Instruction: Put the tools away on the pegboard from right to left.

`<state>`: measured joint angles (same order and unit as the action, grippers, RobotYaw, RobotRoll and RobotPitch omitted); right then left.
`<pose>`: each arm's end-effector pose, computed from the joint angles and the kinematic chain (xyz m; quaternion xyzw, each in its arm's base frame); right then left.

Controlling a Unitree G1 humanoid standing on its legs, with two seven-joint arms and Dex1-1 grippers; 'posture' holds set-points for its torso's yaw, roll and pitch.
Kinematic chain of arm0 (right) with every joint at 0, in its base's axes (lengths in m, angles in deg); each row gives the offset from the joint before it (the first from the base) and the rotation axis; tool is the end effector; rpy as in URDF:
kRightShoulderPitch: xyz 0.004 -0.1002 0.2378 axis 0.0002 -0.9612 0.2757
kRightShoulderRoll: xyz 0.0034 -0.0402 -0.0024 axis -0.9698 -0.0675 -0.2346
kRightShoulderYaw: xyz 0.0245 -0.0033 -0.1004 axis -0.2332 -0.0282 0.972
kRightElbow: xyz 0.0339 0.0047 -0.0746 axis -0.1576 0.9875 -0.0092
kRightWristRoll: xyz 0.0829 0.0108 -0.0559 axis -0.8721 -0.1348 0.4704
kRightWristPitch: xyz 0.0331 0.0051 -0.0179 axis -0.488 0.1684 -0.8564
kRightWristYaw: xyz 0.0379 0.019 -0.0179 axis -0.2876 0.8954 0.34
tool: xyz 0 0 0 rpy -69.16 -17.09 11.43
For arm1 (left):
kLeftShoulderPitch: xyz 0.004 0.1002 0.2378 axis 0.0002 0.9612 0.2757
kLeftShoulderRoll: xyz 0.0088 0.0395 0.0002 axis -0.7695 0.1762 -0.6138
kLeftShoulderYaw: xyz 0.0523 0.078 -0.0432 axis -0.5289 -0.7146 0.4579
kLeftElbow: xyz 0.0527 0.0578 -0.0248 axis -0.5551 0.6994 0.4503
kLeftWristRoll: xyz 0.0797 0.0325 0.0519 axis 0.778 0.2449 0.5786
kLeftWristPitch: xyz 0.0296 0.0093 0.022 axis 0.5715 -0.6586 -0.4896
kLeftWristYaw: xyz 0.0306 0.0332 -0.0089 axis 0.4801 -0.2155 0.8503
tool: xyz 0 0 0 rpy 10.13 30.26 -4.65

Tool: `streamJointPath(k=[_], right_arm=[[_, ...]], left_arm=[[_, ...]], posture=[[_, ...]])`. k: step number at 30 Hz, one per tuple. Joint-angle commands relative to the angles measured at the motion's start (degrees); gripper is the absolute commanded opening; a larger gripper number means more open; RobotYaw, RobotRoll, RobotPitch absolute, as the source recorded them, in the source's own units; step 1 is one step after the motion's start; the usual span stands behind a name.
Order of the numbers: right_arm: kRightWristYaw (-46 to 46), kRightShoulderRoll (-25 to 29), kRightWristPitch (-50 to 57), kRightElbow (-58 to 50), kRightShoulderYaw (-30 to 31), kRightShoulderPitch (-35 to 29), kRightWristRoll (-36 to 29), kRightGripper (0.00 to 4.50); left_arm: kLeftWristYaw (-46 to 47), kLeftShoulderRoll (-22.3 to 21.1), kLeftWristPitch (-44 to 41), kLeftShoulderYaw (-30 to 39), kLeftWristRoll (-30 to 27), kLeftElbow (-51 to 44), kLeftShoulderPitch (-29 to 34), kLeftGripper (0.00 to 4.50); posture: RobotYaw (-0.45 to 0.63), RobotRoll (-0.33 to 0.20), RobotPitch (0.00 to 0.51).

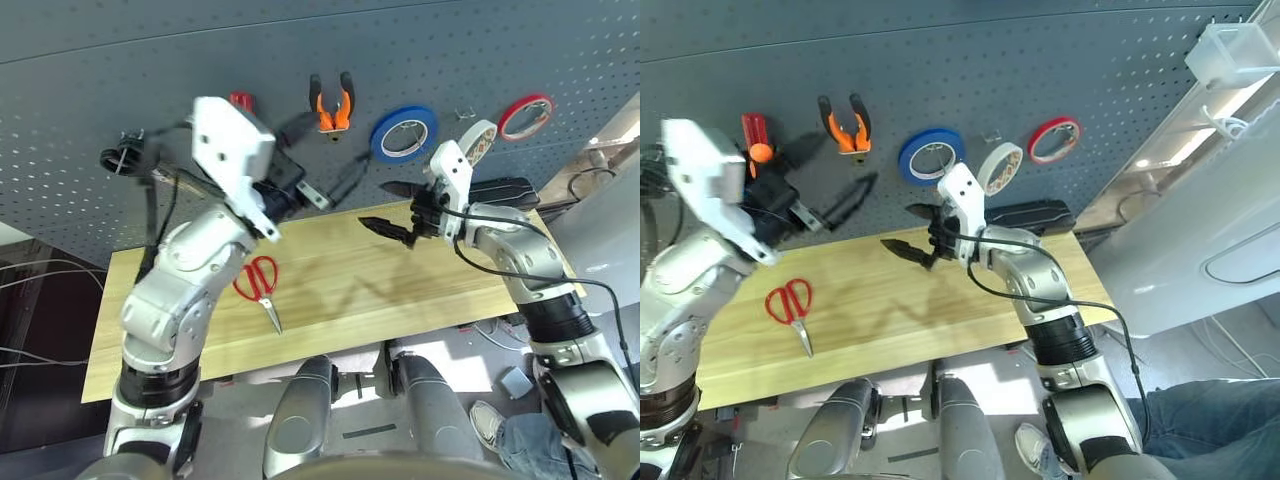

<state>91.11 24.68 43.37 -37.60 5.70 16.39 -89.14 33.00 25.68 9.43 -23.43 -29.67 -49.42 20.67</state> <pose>0.2895 -0.1652 0.1387 -0.1108 0.0835 0.4924 0.8592 0.2214 0.1488 0.1677 0.0657 0.0255 -0.3622 0.9294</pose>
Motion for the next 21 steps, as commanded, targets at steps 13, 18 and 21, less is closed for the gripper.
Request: streamJointPath(k=[13, 18, 21], right_arm=[[-2.6, -2.8, 4.2, 2.5, 1.8, -0.5, 2.0, 4.50], [-2.8, -4.6, 3.9, 3.1, 2.7, -0.1, 2.5, 4.50], [-2.0, -5.6, 2.9, 3.6, 3.8, -0.1, 3.0, 4.50]], left_arm=[[6.8, 1.0, -11.0, -1.0, 11.4, 21.0, 12.1, 4.46], [13.3, 5.1, -6.2, 7.8, 13.9, 26.9, 16.0, 4.46], [15.5, 7.0, -3.9, 12.7, 14.1, 29.4, 15.7, 4.46]], posture=[[0.09, 0.000, 0.243], [0.10, 0.000, 0.242], [0.10, 0.000, 0.241]])
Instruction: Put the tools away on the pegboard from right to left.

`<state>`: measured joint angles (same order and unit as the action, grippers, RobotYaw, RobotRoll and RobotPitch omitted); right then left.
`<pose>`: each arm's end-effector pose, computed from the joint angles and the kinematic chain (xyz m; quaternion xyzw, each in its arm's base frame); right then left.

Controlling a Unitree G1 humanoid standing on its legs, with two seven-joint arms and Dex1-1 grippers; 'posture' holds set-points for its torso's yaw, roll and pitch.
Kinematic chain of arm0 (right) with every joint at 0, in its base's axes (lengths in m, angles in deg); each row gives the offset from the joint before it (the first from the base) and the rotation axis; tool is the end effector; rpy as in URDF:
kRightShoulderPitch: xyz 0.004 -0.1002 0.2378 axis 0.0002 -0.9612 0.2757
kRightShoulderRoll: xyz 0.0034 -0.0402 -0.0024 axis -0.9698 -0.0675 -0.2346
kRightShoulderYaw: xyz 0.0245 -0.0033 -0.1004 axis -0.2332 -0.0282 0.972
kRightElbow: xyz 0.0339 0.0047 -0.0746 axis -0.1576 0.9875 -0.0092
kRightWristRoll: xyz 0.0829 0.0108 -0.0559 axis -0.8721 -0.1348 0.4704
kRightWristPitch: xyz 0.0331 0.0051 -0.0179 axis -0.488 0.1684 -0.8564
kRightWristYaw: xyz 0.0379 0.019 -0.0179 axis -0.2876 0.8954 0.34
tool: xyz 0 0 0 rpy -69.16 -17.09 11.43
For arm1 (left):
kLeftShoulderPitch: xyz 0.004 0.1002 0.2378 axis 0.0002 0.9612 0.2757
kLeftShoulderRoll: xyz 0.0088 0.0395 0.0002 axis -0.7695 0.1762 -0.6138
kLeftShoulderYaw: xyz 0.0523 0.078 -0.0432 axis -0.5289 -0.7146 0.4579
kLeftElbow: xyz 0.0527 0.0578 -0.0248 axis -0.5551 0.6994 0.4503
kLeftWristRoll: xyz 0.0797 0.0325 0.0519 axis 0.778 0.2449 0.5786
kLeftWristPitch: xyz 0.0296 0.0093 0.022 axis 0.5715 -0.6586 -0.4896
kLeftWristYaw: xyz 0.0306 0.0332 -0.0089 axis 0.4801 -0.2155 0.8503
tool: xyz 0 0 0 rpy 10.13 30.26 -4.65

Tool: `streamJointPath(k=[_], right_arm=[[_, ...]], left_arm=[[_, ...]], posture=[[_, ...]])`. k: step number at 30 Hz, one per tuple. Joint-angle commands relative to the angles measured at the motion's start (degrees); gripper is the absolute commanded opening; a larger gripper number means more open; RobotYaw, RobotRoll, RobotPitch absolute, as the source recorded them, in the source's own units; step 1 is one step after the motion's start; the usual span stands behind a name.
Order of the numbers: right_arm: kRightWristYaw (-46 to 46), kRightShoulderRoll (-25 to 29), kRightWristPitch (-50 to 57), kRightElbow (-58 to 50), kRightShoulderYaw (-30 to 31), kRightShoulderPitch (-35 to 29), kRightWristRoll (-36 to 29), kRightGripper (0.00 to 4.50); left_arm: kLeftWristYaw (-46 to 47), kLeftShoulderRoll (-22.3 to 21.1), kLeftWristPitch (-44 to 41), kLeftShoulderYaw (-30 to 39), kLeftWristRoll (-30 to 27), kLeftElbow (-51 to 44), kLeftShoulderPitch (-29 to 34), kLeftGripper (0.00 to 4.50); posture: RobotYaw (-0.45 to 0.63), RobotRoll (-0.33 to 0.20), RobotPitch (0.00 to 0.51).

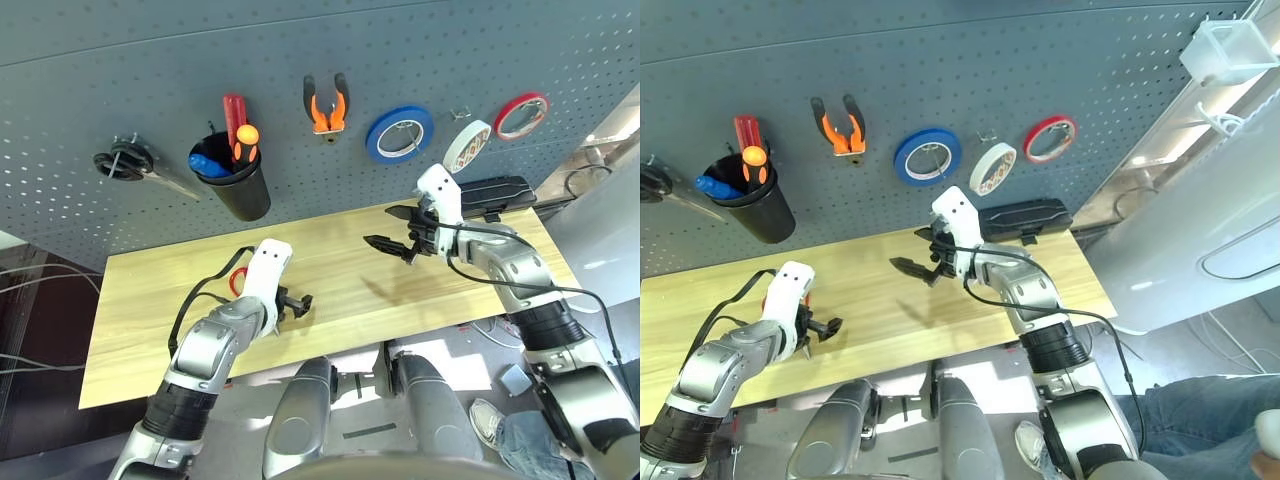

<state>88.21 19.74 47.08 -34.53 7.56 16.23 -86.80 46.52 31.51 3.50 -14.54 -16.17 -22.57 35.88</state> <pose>0.2900 -0.1457 0.1195 -0.0846 0.1328 0.4827 0.8615 0.2043 0.2107 0.0428 0.0313 0.3687 -0.0250 0.9287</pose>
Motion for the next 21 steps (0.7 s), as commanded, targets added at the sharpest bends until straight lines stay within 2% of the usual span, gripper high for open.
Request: streamJointPath(k=[1, 8, 21], right_arm=[[1.3, -0.9, -1.3, 0.5, 2.5, 0.0, 0.8, 4.50], [2.6, -3.5, -3.4, 2.2, 5.4, 0.7, 1.9, 4.50], [4.4, -6.3, -5.0, 3.7, 8.0, 3.1, 3.1, 4.50]], left_arm=[[2.8, 1.6, 2.6, 5.6, 0.6, 3.5, 0.2, 4.46], [5.9, 1.4, 7.2, 13.5, 1.4, 11.9, -2.1, 4.46], [6.3, 2.0, 11.3, 14.7, 2.7, 23.6, -7.7, 4.46]], posture=[[0.10, 0.000, 0.242], [0.09, 0.000, 0.242], [0.09, 0.000, 0.259]])
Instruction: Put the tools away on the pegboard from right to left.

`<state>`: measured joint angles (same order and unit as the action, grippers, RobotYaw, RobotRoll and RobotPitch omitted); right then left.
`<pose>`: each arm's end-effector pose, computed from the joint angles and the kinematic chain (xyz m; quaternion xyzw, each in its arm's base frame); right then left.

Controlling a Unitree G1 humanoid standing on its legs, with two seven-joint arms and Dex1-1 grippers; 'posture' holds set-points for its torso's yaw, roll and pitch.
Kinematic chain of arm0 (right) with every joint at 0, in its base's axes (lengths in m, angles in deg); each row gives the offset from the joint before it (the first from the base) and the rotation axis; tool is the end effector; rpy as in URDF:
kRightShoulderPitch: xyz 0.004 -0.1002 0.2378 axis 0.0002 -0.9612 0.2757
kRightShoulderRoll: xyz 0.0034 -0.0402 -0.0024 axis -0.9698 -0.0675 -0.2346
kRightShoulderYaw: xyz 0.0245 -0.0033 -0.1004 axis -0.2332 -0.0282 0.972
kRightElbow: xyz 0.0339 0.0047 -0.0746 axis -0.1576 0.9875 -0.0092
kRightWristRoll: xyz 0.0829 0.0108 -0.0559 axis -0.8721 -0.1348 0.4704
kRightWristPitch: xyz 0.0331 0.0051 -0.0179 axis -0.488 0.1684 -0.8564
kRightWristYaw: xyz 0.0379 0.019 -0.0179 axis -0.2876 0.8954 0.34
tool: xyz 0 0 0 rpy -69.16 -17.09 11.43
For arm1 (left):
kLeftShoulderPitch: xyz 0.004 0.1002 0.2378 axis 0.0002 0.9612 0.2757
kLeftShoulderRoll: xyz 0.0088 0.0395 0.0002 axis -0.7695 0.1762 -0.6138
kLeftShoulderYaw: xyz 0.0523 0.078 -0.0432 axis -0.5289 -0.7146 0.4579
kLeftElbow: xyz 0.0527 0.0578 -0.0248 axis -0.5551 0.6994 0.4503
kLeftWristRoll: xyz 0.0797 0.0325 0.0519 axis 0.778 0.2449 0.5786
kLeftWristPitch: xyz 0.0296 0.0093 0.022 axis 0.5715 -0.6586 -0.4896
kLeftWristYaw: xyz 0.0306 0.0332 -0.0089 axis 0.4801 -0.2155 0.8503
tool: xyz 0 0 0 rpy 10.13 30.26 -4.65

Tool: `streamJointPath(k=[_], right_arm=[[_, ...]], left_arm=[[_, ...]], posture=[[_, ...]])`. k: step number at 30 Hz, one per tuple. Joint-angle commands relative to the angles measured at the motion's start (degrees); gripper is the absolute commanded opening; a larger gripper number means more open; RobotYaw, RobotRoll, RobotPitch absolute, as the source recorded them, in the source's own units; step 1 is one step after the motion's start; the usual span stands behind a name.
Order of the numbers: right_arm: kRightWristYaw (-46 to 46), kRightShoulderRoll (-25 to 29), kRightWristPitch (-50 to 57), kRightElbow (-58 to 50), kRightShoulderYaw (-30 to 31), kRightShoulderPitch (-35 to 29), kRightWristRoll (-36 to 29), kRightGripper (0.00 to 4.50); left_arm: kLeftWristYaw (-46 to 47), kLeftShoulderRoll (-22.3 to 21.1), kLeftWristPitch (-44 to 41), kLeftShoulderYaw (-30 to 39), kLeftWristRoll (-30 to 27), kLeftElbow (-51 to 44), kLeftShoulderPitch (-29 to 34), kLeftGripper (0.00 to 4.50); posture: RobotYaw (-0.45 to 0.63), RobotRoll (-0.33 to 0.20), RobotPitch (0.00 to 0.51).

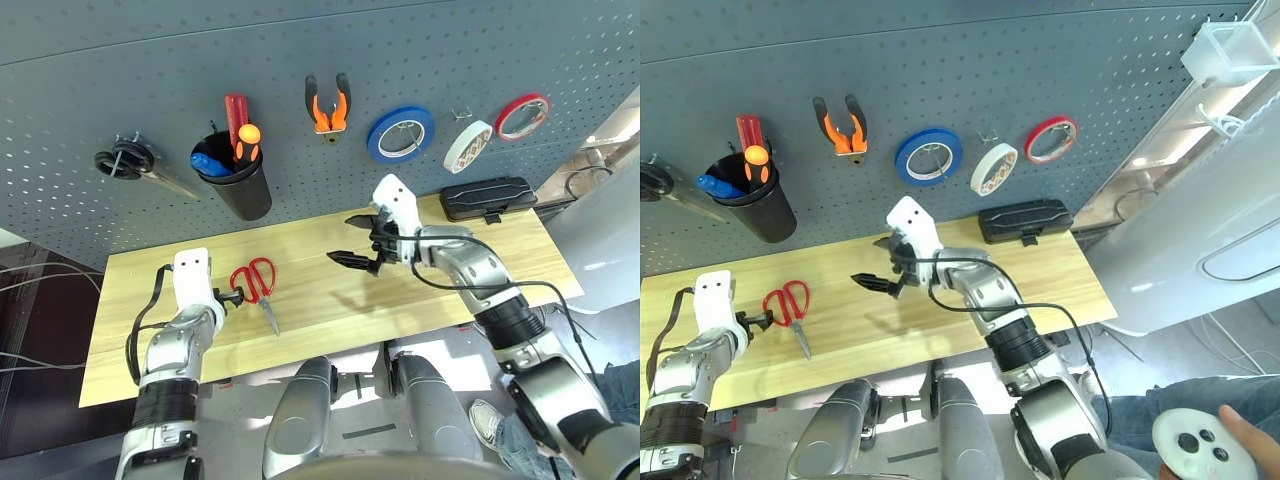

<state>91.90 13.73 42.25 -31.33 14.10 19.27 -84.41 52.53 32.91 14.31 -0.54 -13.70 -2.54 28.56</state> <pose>0.2916 -0.1004 0.1174 -0.1018 0.1055 0.5689 0.8092 0.2213 0.2562 0.0275 -0.0190 0.3499 0.1462 0.9251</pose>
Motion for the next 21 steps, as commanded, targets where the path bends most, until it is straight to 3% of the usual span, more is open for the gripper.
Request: streamJointPath(k=[1, 9, 10, 14, 21], right_arm=[[0.8, -0.4, -0.1, 0.5, 1.6, 0.1, 0.8, 4.50], [1.1, -1.4, 0.0, 0.1, 2.0, 1.1, 0.9, 4.50], [1.2, -1.6, 0.1, 0.1, 2.0, 1.3, 0.9, 4.50], [1.3, -1.7, -0.2, 0.5, 1.9, 1.8, 1.0, 4.50], [1.4, -1.3, -1.3, 1.6, 1.3, 2.8, 1.2, 4.50]], left_arm=[[0.1, 0.6, 0.8, 0.3, 0.6, 5.1, -1.0, 4.46], [0.3, 0.4, 4.3, -1.4, 2.9, 16.0, -5.3, 4.46], [0.3, 0.4, 4.6, -1.6, 3.2, 17.4, -6.0, 4.29], [-1.9, 0.7, 3.4, -3.6, 3.8, 20.7, -7.9, 3.21], [-4.1, 0.3, 1.8, -2.2, 2.3, 14.6, -4.7, 0.69]], posture=[[0.09, 0.000, 0.260], [0.08, 0.000, 0.256], [0.08, 0.000, 0.255], [0.07, 0.000, 0.247], [0.08, 0.000, 0.238]])
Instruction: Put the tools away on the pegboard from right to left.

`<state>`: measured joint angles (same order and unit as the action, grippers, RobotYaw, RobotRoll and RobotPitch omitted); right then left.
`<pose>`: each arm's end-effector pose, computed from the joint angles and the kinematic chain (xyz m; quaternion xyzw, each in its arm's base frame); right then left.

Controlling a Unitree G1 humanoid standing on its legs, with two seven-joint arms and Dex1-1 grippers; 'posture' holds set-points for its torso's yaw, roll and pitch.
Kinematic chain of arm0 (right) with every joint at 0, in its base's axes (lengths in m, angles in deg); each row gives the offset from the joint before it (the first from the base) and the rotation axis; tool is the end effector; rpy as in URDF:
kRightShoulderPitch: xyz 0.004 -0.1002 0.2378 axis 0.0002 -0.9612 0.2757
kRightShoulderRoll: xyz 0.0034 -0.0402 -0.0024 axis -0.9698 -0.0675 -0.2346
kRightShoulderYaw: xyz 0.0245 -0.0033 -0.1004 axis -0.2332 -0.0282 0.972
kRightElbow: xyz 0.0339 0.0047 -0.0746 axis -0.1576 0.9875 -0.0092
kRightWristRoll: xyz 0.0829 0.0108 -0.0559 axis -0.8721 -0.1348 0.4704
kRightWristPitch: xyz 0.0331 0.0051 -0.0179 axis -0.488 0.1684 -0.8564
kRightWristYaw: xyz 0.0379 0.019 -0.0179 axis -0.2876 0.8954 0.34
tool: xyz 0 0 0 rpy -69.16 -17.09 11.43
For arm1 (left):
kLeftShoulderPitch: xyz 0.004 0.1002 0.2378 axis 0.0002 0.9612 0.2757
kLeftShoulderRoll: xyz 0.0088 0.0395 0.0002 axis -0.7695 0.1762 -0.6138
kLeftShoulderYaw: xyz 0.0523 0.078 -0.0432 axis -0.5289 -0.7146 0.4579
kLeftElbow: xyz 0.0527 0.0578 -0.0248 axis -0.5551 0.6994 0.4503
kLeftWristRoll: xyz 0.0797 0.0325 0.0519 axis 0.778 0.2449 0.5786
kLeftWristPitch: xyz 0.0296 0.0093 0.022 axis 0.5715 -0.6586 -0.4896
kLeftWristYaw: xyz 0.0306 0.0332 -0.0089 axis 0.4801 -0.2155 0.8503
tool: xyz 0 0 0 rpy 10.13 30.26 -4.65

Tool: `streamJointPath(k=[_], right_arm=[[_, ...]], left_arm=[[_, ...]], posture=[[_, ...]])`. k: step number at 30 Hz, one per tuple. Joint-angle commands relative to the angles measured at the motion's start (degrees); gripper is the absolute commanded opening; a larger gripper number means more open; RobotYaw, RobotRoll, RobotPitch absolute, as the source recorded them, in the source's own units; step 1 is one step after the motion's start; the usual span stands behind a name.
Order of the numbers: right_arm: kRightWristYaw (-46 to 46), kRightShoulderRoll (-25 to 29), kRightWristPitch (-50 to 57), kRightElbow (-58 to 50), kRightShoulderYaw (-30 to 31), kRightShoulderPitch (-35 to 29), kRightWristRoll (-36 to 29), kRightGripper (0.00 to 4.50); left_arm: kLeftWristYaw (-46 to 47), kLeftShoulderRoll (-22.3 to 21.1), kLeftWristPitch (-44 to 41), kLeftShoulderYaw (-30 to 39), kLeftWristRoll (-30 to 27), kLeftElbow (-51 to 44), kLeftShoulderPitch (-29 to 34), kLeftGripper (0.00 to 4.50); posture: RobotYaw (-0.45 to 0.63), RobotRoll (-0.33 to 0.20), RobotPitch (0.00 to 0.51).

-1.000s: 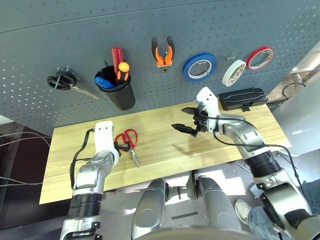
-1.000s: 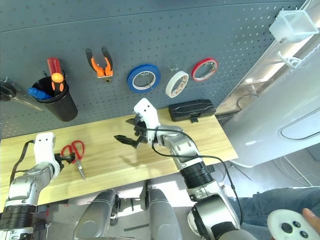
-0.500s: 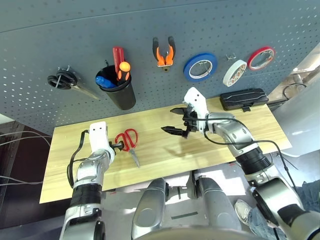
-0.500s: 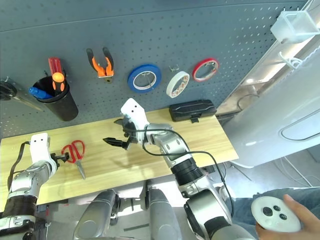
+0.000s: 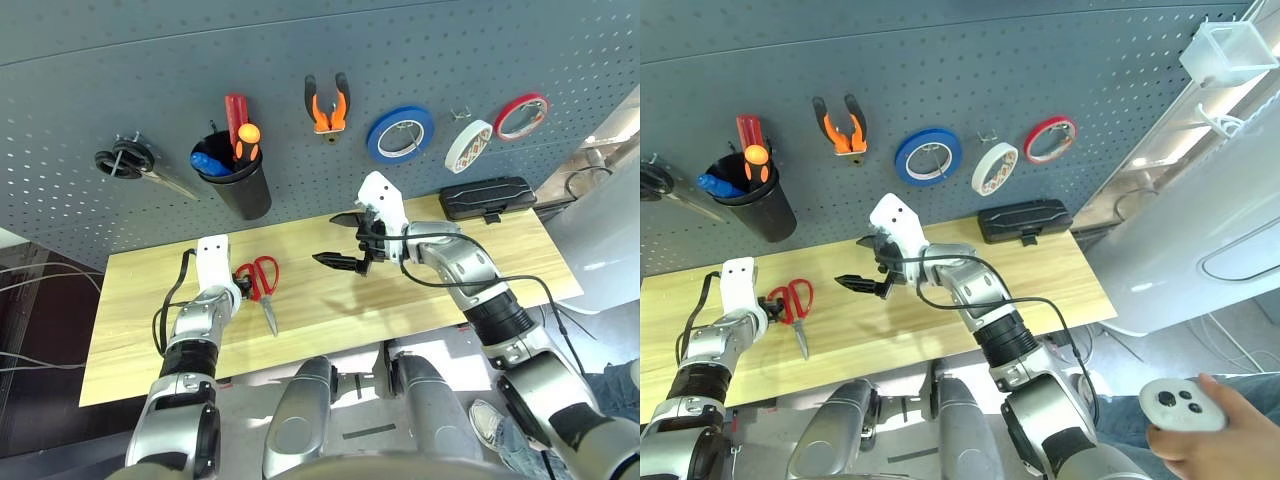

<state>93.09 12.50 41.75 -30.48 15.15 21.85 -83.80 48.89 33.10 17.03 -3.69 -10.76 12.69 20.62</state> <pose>0.2954 -0.0894 0.1265 -0.1143 0.0912 0.5881 0.7954 0.2429 0.2464 0.0133 -0.0129 0.3957 0.1025 0.9126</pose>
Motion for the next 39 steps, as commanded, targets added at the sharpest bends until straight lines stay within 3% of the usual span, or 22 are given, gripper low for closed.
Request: streamJointPath(k=[1, 2, 12, 15, 23, 31, 39], right_arm=[[0.2, -0.1, -1.0, 0.9, 0.2, 0.3, 0.6, 4.50], [0.1, -0.2, -1.3, 1.0, 0.1, 0.4, 0.6, 4.50], [-0.2, -1.5, -3.1, 1.7, -0.6, 1.5, 0.4, 4.50], [-0.4, -2.0, -3.8, 1.3, -1.1, 1.8, 0.0, 4.50], [-0.2, -4.5, -4.2, -2.3, -2.4, 3.1, -2.4, 4.50], [-0.4, -6.0, -3.0, -7.4, -2.9, 5.0, -5.1, 4.50], [-0.3, -5.6, -3.4, -8.0, -2.9, 5.0, -5.6, 4.50]], left_arm=[[-0.5, 0.0, -0.6, 1.7, -1.1, -2.2, 4.1, 0.32], [-0.6, -0.3, 0.7, 2.8, -1.7, -4.7, 5.4, 0.02], [-0.2, -0.8, 4.7, 6.0, -2.1, -29.9, 20.2, 0.02], [-0.6, -0.7, 10.9, 7.3, -1.5, -35.6, 24.0, 0.02], [-1.3, -1.8, 24.1, 8.6, 0.4, -37.6, 27.6, 0.02], [-1.4, -3.4, 53.3, 13.2, 3.6, -37.1, 31.6, 0.02], [-0.9, -5.1, 56.1, 16.5, 2.5, -38.7, 27.8, 0.02]], posture=[[0.08, 0.000, 0.237], [0.09, 0.000, 0.237], [0.13, 0.000, 0.230], [0.14, 0.000, 0.231], [0.14, 0.000, 0.231], [0.13, 0.000, 0.227], [0.14, 0.000, 0.219]])
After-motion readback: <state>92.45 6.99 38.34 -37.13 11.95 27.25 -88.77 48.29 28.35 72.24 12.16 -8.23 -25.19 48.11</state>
